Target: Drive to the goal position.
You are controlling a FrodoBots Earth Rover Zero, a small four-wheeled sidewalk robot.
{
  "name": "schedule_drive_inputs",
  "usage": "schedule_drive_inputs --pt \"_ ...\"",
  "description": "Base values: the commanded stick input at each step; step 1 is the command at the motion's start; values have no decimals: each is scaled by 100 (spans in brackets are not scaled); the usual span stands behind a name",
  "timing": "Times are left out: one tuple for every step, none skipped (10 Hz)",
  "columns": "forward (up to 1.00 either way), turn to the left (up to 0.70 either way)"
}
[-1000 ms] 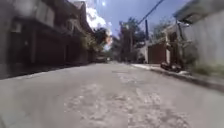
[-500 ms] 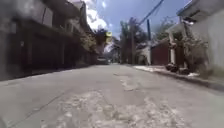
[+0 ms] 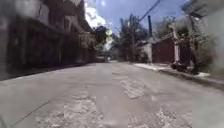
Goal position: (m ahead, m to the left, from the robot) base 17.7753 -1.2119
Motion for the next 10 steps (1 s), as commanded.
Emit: schedule_drive_inputs --pt "98 0" --pt "98 0" --pt "98 0" --pt "98 0" --pt "98 0" --pt "98 0" --pt "98 0" --pt "98 0" --pt "98 0" --pt "98 0"
